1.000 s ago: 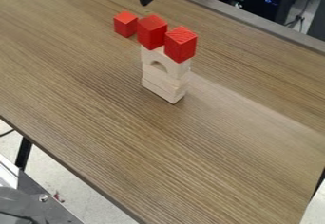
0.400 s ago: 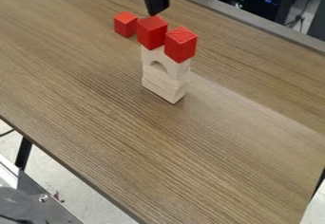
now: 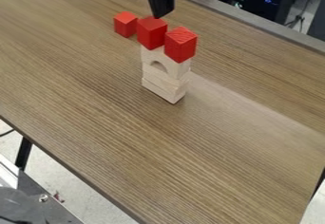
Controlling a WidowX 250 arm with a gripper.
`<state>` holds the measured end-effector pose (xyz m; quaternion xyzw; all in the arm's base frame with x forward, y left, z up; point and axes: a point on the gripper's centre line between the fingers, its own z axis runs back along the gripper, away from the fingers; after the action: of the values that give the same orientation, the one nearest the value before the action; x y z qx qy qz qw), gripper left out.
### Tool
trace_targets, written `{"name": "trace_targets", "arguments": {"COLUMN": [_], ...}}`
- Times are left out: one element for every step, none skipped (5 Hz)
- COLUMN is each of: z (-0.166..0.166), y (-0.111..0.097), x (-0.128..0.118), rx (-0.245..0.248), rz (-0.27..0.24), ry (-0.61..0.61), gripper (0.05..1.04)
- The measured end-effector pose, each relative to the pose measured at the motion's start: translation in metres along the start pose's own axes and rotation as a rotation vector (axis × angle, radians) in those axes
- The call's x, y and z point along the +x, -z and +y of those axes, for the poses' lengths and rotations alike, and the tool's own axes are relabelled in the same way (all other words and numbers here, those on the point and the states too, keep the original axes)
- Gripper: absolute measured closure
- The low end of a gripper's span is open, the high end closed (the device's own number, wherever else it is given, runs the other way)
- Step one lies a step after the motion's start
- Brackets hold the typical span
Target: Move one red cube to the right
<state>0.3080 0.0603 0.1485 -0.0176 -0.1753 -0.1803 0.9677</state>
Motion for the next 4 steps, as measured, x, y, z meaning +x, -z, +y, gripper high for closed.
{"name": "trace_targets", "arguments": {"z": [-0.003,-0.004,-0.003,-0.004], "y": [0.005,0.008,0.011,0.018], "x": [-0.002,-0.006,-0.009,-0.013], "rx": [0.003,0.007,0.016,0.024], "rz": [0.007,0.023,0.036,0.05], "ry": [-0.015,-0.017,-0.021,-0.019], "gripper": [0.083,0.083,0.083,0.083]}}
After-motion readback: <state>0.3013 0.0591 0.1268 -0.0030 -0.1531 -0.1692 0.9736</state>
